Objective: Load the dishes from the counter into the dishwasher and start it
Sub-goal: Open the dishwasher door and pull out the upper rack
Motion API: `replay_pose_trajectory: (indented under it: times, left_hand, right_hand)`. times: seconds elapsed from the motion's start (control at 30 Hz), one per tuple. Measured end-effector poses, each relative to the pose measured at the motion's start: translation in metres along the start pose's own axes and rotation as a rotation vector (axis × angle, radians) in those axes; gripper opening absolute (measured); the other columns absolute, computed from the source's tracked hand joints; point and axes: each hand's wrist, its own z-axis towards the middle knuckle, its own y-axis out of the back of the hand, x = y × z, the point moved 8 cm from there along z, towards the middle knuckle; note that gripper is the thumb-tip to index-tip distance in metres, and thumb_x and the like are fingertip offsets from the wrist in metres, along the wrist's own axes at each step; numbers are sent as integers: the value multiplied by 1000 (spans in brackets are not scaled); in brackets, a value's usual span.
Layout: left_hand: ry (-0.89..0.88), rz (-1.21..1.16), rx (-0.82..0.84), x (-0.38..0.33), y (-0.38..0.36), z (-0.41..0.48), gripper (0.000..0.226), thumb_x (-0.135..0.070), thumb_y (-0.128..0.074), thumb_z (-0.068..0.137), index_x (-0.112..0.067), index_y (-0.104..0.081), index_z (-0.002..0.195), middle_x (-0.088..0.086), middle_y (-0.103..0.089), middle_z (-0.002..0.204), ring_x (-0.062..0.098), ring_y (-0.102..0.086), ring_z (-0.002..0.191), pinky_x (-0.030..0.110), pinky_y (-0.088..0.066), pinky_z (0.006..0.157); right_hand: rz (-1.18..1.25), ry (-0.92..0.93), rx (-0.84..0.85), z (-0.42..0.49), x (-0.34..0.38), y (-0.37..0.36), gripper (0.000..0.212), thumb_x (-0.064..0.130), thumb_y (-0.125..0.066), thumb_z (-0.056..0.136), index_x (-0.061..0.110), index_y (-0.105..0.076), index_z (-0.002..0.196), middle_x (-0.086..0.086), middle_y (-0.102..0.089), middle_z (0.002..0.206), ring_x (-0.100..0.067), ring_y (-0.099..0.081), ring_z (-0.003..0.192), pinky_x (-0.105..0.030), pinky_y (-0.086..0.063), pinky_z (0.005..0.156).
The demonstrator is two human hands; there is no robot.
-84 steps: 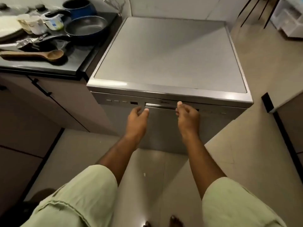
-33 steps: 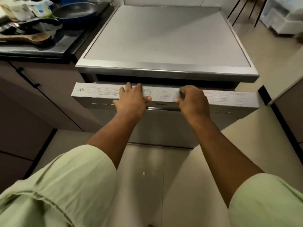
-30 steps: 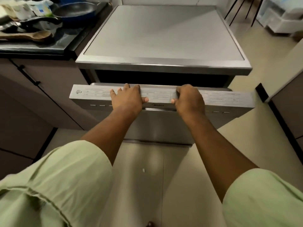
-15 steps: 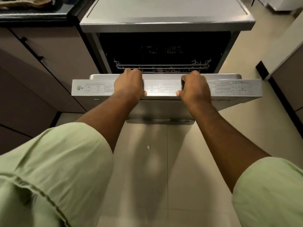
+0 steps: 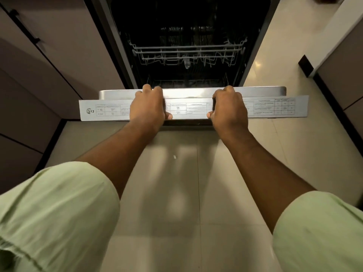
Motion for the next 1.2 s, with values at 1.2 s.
replay_pose_trajectory:
  times: [1.2]
  left_hand:
    - [-159,327,123,70,-290,-238,31,-30,-43,102,-11,-64,113,11,-62,118,37,-65,97,34,-34,65]
  right_hand:
    - [-345,202,216,-253,-108,-250,22,4,-58,93,8,-67,113,-11,-58,114,-29,-60,102,-37,-51,82]
